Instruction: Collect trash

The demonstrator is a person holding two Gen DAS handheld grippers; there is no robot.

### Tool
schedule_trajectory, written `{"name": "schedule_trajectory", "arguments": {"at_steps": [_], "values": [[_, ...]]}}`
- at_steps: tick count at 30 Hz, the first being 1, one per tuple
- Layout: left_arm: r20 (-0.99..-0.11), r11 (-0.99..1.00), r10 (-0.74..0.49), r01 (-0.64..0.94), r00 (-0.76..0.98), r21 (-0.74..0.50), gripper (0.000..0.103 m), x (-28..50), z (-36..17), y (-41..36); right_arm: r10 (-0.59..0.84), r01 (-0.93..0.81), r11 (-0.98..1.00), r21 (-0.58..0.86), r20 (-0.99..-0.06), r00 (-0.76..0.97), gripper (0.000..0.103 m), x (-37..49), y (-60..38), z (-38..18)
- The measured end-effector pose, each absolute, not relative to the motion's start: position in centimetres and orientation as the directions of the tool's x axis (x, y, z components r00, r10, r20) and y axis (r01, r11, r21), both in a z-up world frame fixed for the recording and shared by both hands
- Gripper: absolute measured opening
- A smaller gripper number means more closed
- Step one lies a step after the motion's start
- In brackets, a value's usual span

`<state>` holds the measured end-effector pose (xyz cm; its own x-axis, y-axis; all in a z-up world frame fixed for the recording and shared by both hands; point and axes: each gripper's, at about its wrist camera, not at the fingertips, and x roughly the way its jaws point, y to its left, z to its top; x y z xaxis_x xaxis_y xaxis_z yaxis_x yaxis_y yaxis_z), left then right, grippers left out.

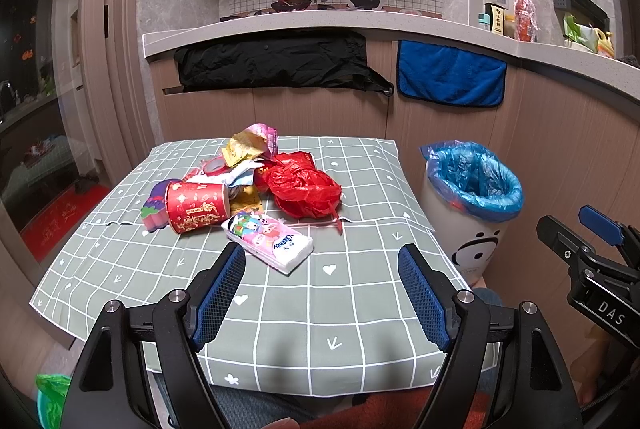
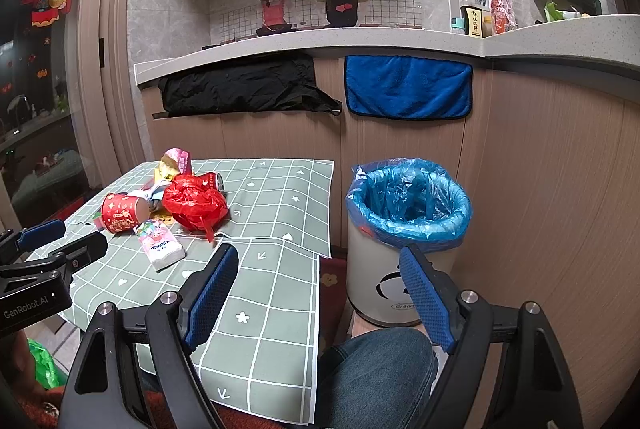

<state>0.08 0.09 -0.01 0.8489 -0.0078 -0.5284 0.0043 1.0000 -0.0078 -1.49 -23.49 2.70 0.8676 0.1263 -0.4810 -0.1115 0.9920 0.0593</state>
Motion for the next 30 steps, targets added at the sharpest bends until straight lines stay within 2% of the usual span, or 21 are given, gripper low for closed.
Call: {"name": "schedule_trajectory", "arguments": {"at_steps": [30], "values": [[-0.529,1.0,-0.01,0.006,0.848,-0.01,0.078,0.17,-0.15,-0.14,0.121,-0.108,0.993,0.055,-0.485,0.866,0.08,-1.33,-23.44,2.64]]}}
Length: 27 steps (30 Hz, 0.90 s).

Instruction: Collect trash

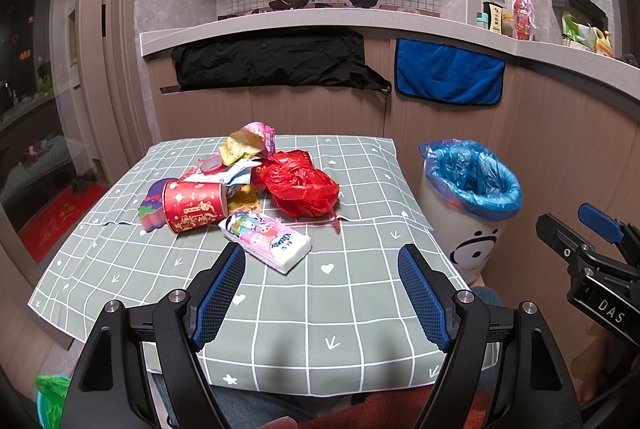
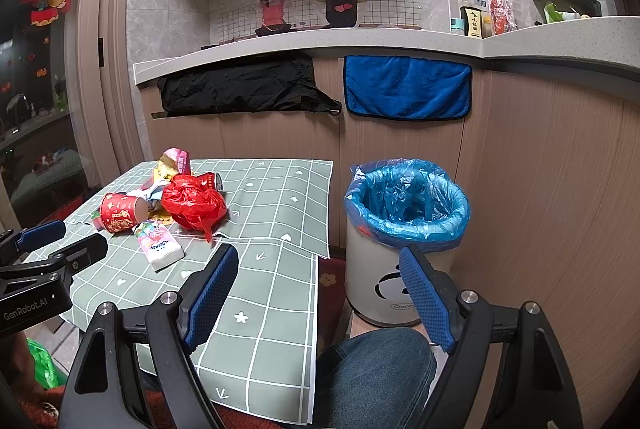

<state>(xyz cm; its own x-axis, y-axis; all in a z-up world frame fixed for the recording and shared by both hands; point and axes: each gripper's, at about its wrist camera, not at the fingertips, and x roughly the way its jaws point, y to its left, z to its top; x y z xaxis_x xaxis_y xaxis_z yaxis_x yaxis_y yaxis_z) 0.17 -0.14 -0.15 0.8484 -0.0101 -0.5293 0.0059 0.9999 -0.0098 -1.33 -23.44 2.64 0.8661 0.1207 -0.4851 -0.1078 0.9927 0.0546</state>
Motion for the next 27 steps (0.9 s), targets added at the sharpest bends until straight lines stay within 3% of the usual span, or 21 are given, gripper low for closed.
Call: {"name": "schedule_trajectory", "arguments": {"at_steps": [13,18,27], "values": [[-0.547,0.995,-0.073,0.027,0.834,-0.093,0.078,1.8,0.0,2.5,0.141,-0.16,0.987,0.0,-0.474,0.869,0.08,0.6,-21.4,3.0],[-0.515,0.998,-0.022,-0.012,0.857,-0.062,0.078,3.1,-0.1,7.3,0.253,-0.279,0.96,0.017,-0.477,0.841,0.08,3.2,-19.2,3.4],[-0.526,0.966,0.108,-0.214,0.844,-0.146,0.074,6.0,-1.7,18.0,0.379,-0.472,0.879,-0.073,-0.494,0.782,0.08,8.2,-11.2,3.3]]}}
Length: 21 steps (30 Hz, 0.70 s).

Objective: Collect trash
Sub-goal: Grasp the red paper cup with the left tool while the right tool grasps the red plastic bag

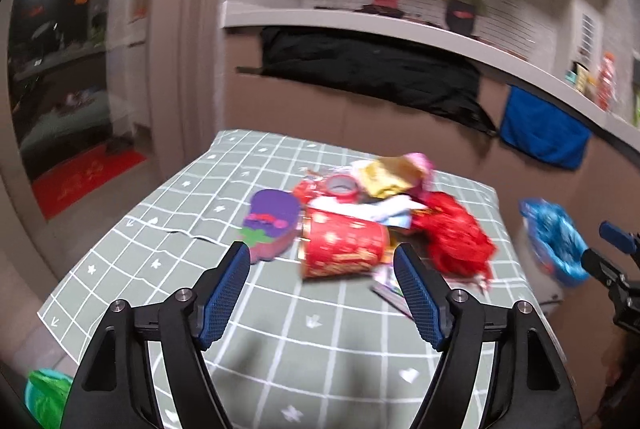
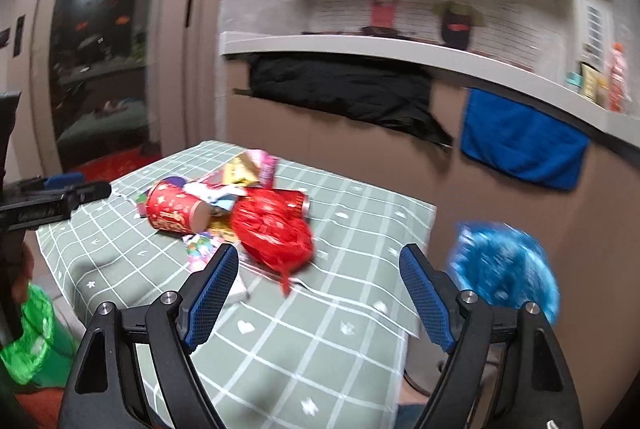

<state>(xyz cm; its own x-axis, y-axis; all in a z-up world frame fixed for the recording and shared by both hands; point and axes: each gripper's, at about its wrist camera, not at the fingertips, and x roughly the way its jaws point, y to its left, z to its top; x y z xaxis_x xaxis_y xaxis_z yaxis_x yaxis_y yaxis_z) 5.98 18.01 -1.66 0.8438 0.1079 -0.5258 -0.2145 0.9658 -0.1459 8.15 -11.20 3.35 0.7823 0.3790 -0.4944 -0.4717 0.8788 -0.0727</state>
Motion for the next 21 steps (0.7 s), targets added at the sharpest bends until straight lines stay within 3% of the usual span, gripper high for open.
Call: {"name": "schedule_trajectory", "arguments": {"at_steps": [4,7,13,19,21], "values": [[-0.564,0.957,0.017,-0.176,0.825,-0.23,0.074,8.7,-3.2,19.9,0.408,-0.514,0.855,-0.068,-0.523,0.748,0.08,10.2,-8.8,2.4],[-0.579,0.941,-0.089,-0.123,0.811,-0.317,0.068,11.3,-4.6,21.0,0.416,-0.538,0.84,-0.07,-0.553,0.722,0.08,11.7,-7.4,1.3],[-0.596,0.902,-0.181,-0.109,0.783,-0.417,0.062,15.4,-6.8,22.2,0.417,-0.563,0.824,-0.066,-0.601,0.681,0.075,13.2,-6.5,-0.5],[-0.586,0.871,-0.276,-0.06,0.762,-0.488,0.049,17.2,-7.9,21.2,0.422,-0.567,0.823,-0.048,-0.616,0.665,0.075,15.5,-5.7,-1.0],[-0.583,0.875,-0.276,-0.051,0.764,-0.481,0.033,17.3,-7.7,20.8,0.423,-0.578,0.814,-0.061,-0.619,0.662,0.075,16.6,-5.0,-1.1]]}}
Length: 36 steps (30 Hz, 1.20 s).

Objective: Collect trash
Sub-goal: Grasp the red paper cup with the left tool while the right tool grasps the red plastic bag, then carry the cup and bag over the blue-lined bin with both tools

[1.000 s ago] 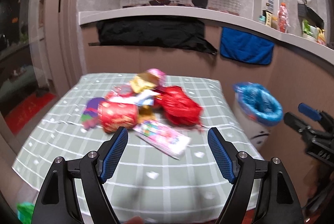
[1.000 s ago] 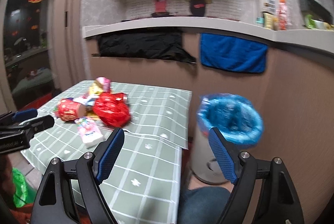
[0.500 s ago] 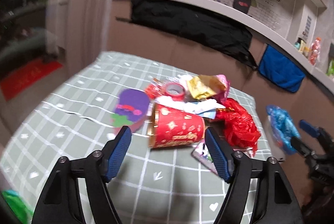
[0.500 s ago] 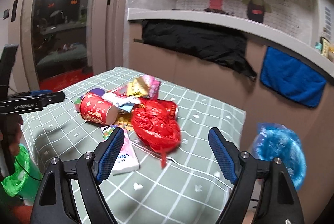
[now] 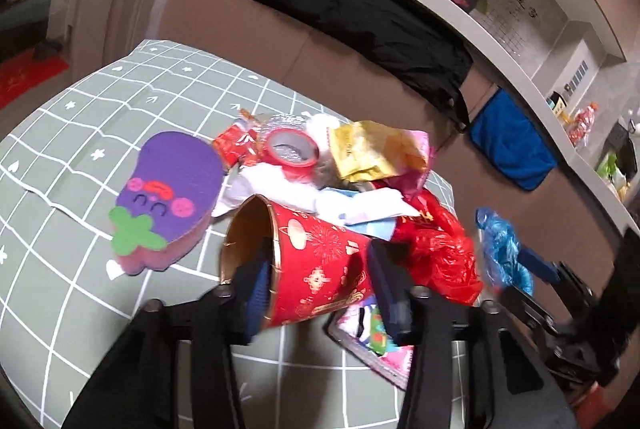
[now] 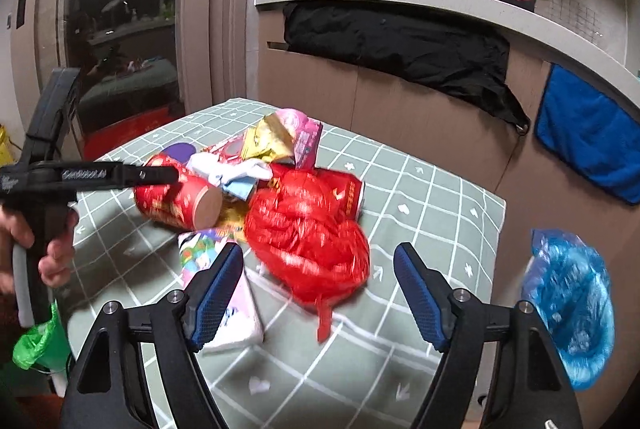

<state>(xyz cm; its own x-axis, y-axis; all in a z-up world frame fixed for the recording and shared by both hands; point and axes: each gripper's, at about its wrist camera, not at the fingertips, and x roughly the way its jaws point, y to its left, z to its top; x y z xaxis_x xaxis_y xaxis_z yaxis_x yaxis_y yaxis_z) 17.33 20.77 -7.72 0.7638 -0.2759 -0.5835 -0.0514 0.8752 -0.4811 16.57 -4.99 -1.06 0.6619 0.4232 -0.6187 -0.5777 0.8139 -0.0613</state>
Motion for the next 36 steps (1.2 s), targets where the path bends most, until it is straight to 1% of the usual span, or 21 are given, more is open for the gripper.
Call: {"name": "schedule_trajectory", "arguments": {"at_steps": [2,3,6,9,11,13,15,16,18,19,23,27,31,36], "values": [[-0.585,0.881,-0.268,-0.052,0.765,-0.471,0.024,17.4,-7.5,20.4,0.425,-0.596,0.801,-0.063,-0.641,0.639,0.075,18.0,-3.9,-1.5],[-0.587,0.878,-0.268,-0.057,0.764,-0.474,0.021,17.5,-7.5,20.3,0.429,-0.605,0.794,-0.057,-0.652,0.625,0.075,18.6,-3.4,-1.8],[-0.593,0.879,-0.267,-0.06,0.76,-0.473,0.017,17.3,-7.4,20.0,0.42,-0.618,0.784,-0.067,-0.676,0.605,0.075,20.3,-1.8,-2.9],[-0.596,0.901,-0.231,-0.062,0.769,-0.429,0.01,16.6,-7.0,19.6,0.43,-0.628,0.777,-0.04,-0.696,0.575,0.075,21.5,-1.2,-3.7],[-0.6,0.914,-0.2,-0.072,0.775,-0.398,0.008,16.2,-6.5,19.4,0.43,-0.633,0.773,-0.025,-0.713,0.553,0.075,22.2,-0.9,-4.2],[-0.6,0.922,-0.177,-0.083,0.78,-0.379,0.007,15.8,-6.1,19.4,0.435,-0.643,0.765,-0.01,-0.728,0.529,0.074,22.4,-0.7,-4.5],[-0.597,0.926,-0.158,-0.092,0.786,-0.366,0.006,15.4,-5.7,19.4,0.433,-0.643,0.766,-0.009,-0.732,0.526,0.066,22.0,-0.9,-4.4],[-0.594,0.927,-0.151,-0.095,0.79,-0.362,0.006,15.1,-5.5,19.4,0.436,-0.642,0.767,-0.003,-0.731,0.525,0.064,21.8,-1.0,-4.2],[-0.589,0.933,-0.131,-0.101,0.798,-0.344,0.006,14.7,-5.0,19.3,0.45,-0.638,0.77,0.016,-0.723,0.524,0.057,21.3,-1.6,-3.6],[-0.588,0.937,-0.119,-0.106,0.8,-0.334,0.005,14.5,-4.8,19.2,0.459,-0.637,0.771,0.027,-0.717,0.525,0.048,21.1,-1.9,-3.2],[-0.585,0.937,-0.098,-0.124,0.805,-0.327,0.005,13.7,-4.1,19.2,0.475,-0.62,0.783,0.048,-0.69,0.546,0.046,20.0,-3.2,-1.6],[-0.573,0.948,-0.073,-0.122,0.816,-0.294,0.005,12.8,-2.8,18.2,0.491,-0.61,0.789,0.066,-0.664,0.563,0.045,19.1,-4.3,0.0],[-0.543,0.96,-0.065,-0.097,0.837,-0.264,0.005,11.8,-0.8,16.8,0.496,-0.591,0.804,0.072,-0.628,0.599,0.045,18.2,-5.8,1.7],[-0.49,0.975,-0.086,-0.028,0.867,-0.221,0.005,11.3,2.3,13.5,0.505,-0.559,0.825,0.087,-0.558,0.658,0.045,16.8,-8.9,4.4]]}}
